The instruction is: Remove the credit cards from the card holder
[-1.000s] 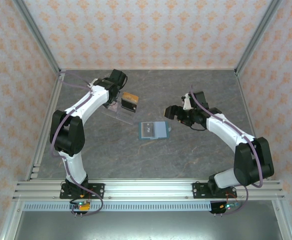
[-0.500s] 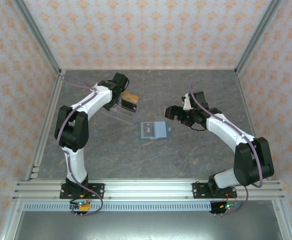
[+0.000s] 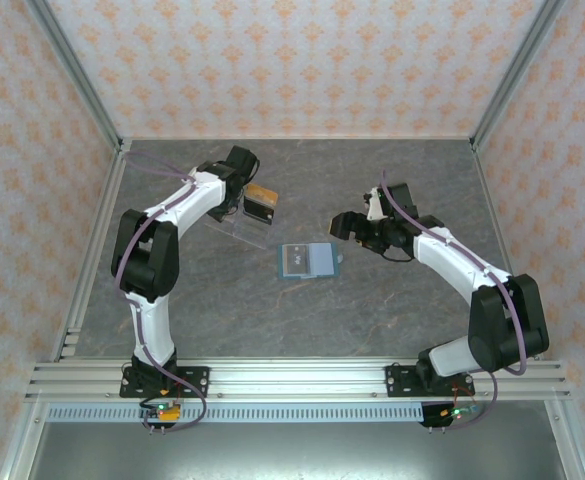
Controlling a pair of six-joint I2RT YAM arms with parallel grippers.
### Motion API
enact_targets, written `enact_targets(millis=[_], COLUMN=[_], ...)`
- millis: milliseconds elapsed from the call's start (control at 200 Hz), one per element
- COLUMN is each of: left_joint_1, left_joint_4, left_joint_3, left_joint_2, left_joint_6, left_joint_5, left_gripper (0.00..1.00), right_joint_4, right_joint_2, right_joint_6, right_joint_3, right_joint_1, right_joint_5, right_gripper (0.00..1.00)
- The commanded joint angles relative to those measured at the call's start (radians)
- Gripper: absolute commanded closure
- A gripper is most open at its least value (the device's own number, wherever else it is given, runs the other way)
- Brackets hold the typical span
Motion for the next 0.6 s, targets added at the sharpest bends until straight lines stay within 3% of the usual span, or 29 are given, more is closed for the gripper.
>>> enact_targets(millis=[0, 596], left_joint_1=[0.009, 0.011], left_joint_4=[0.022, 0.049], left_joint_3=[-0.013, -0.025], left_joint_2=[-0.089, -0.053], left_joint_6=[-0.031, -0.077], left_joint_5=[-0.03, -0.007], left_gripper=[1.0, 1.0], right_joint_4=[-0.01, -0.001], right_joint_2=[0.012, 0.007], right_joint_6=[-0.006, -0.009], right_joint_3=[0.006, -0.003], right_joint_1=[0.004, 0.003], right_joint_5=[0.01, 0.013], right_gripper=[0.12, 0.11])
